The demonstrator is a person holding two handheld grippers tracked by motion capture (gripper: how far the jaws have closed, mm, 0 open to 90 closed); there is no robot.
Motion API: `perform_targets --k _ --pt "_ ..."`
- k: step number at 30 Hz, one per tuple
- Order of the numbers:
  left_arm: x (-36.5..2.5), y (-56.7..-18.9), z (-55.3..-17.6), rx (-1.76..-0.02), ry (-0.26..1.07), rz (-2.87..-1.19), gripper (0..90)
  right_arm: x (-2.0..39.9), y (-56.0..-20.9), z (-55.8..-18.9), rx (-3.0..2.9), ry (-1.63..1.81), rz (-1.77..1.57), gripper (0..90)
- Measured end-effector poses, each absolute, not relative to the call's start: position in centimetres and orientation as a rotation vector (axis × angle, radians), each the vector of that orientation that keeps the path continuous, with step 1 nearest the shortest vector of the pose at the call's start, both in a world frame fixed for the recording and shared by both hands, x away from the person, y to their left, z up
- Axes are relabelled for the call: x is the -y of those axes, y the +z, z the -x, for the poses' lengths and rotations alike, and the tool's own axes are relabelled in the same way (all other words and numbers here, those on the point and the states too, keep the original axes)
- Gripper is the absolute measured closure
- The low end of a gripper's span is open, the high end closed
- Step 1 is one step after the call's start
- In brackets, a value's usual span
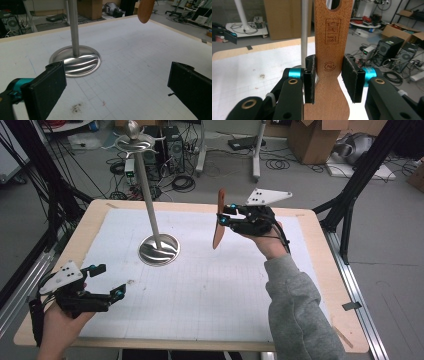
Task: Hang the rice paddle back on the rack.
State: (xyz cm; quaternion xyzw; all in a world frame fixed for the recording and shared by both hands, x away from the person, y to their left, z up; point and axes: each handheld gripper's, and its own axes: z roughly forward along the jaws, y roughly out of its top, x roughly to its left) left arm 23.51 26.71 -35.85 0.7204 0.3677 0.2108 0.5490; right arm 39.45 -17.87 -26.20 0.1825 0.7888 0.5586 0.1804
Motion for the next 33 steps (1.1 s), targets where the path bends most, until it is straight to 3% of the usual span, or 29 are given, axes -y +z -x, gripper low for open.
perform_targets --k 33 --pt "-27.7 -35.5 -22.6 -0.889 0.541 -1.661 2.4 12.2 -21.9 -40.3 -2.217 1.596 -0.533 64.5"
